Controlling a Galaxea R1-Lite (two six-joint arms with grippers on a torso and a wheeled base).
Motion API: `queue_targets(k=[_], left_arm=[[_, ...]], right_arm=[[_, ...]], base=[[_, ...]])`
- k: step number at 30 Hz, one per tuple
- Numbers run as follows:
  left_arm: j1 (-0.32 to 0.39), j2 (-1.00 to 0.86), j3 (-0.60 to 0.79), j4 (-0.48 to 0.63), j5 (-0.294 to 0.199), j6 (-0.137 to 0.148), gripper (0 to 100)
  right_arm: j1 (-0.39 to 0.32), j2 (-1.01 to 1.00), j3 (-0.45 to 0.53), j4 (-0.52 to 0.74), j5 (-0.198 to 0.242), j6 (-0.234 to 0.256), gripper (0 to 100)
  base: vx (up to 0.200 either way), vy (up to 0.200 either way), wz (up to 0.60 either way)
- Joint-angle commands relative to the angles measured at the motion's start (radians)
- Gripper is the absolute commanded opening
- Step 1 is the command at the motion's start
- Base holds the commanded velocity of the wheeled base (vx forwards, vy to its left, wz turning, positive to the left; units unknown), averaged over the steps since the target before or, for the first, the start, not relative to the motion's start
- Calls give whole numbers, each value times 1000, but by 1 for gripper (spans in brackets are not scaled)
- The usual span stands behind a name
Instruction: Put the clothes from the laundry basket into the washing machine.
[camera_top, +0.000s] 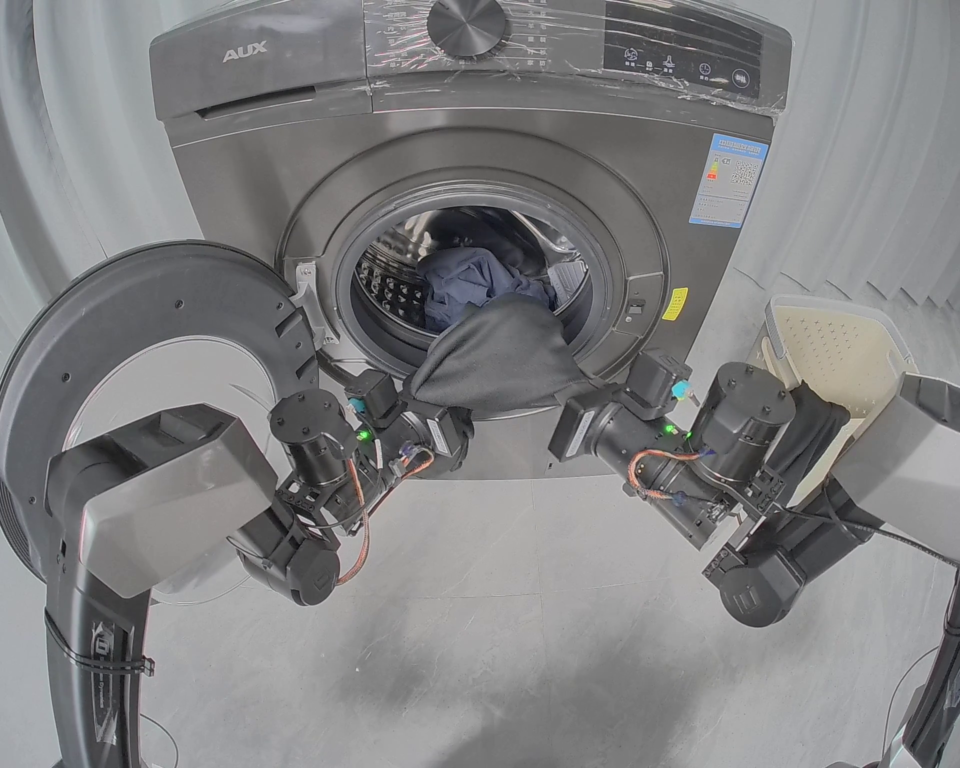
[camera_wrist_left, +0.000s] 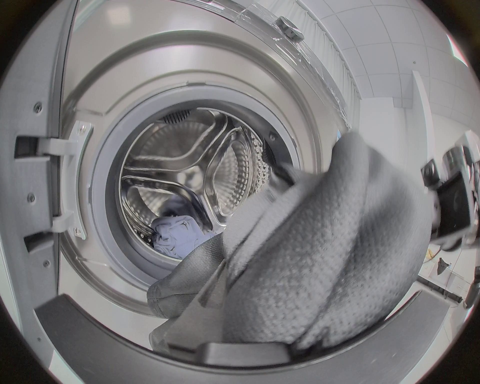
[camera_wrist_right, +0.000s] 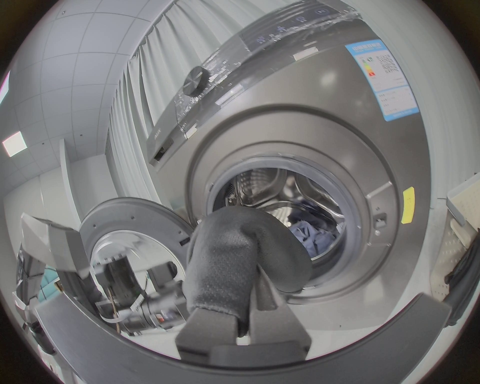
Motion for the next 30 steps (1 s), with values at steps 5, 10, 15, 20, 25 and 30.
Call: queue_targets(k=[5,10,15,20,25,30], left_arm=[[-11,-110,45,-1,8,-21,0],[-24,-182,117,-2,5,-24,0],[-34,-231,190,-4,1,-15,0],[-70,-339,328,-5,-4,-5,0],[-77,-438,433,-4,-4,-5,0],[-80,-500,505,-4,-13,-1,0]], right_arm=[[-12,40,84,-13,7,5,0],[8,91,111,-19,7,3,0],[21,77,117,-44,17,-1,100],[37,-29,312,-37,82,-41,100],[26,-133,550,-53,210,-101,100],[-39,-157,579,-53,211,-116,100]], base=[[0,0,0],[0,0,0],[0,0,0],[0,0,0],[0,0,0],[0,0,0]])
